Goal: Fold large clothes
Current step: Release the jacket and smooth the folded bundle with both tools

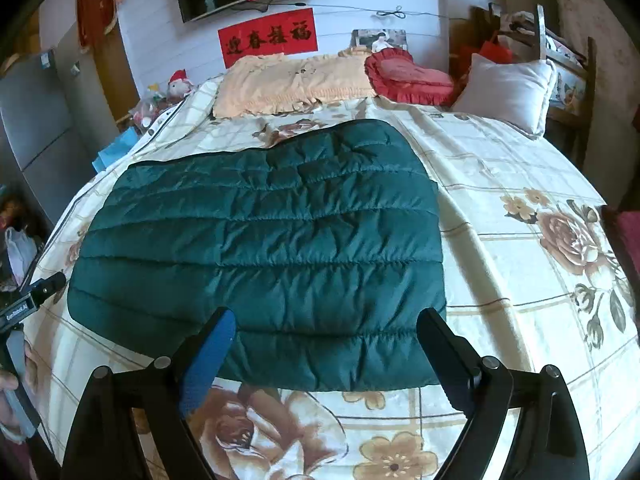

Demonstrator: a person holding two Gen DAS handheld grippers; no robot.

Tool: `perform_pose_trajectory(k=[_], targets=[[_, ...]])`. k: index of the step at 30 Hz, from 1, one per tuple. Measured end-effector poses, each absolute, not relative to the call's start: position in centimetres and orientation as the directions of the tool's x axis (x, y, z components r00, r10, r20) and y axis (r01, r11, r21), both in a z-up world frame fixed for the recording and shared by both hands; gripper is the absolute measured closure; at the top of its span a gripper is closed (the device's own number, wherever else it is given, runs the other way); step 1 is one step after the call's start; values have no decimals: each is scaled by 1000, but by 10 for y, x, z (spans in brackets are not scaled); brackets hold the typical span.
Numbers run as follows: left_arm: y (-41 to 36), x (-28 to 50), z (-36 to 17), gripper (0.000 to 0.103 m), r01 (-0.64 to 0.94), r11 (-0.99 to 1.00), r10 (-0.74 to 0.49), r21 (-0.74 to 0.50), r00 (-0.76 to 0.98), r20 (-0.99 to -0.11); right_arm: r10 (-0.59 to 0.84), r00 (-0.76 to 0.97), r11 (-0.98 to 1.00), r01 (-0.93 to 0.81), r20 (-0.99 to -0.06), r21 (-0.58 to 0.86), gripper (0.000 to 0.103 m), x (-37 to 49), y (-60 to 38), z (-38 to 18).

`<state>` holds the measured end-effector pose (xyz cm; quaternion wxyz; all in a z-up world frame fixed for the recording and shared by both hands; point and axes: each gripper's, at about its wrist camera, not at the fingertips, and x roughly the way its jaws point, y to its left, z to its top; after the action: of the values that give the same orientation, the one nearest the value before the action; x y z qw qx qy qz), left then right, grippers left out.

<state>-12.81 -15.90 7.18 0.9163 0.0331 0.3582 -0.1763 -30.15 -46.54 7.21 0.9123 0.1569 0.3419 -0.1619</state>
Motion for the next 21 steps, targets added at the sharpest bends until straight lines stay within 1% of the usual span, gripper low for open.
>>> perform_pose_trajectory(k=[6,10,14,15,17,21], targets=[[-157,-122,64,1,338,938,-299,-80,667,-683,-200,693,881,436,-693,181,11,-302,-484,63],[-155,-114,56,1,351,929,-326,-114,636,-699,-193,679,864,460,-709,204,11,-302,-500,54],[-153,-101,44,1,376,902,-406,-214,566,-718,-198,677,847,482,-709,223,10,-303,-517,48],[-153,-99,41,1,376,897,-419,-233,553,-720,-198,676,844,486,-710,227,9,-303,-520,46],[-152,-92,36,1,372,886,-447,-276,525,-725,-188,673,832,497,-715,249,3,-301,-529,40],[-155,-82,29,1,365,868,-486,-336,485,-727,-118,697,814,476,-708,332,1,-295,-544,29]])
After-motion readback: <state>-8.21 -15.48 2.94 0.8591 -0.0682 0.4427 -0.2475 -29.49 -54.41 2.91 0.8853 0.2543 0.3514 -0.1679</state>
